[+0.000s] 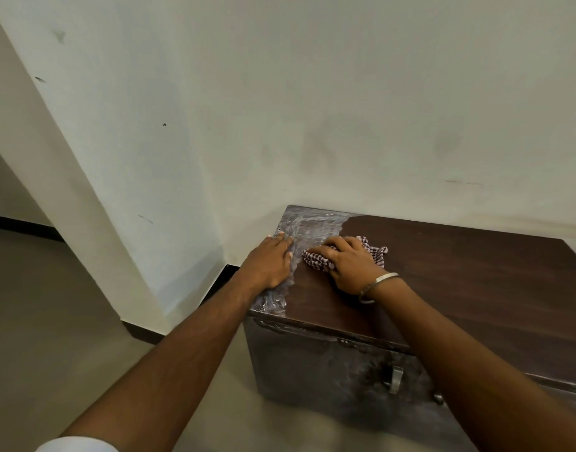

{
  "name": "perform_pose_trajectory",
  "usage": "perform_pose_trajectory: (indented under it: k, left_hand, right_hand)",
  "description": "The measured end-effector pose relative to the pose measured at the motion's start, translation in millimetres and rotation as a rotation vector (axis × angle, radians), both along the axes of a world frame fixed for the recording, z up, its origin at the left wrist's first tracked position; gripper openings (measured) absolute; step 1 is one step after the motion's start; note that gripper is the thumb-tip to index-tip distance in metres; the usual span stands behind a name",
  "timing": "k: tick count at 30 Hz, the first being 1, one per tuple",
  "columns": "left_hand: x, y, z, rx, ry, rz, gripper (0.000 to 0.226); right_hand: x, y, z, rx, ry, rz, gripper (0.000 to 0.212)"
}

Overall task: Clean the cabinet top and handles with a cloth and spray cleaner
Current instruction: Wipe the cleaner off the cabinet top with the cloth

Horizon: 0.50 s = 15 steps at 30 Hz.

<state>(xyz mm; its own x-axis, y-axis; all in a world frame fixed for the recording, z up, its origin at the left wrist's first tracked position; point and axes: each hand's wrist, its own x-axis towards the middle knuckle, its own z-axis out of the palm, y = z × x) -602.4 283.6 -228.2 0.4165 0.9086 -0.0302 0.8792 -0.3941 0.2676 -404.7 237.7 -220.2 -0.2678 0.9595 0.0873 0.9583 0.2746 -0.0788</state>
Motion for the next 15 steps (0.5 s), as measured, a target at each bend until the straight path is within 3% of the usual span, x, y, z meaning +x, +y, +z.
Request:
perform_pose_trajectory:
  k: [7,15]
  left_hand:
    - [3,4,3,0.000,0.003,-0.001,0.052]
    - [5,9,1,0.007,-0.007,-0.002,0.052]
  right_hand:
    - [10,-12,-2,0.037,0.024,0.121,0.049]
    - [-3,13,3,-0.014,0.019,0.006,0.050]
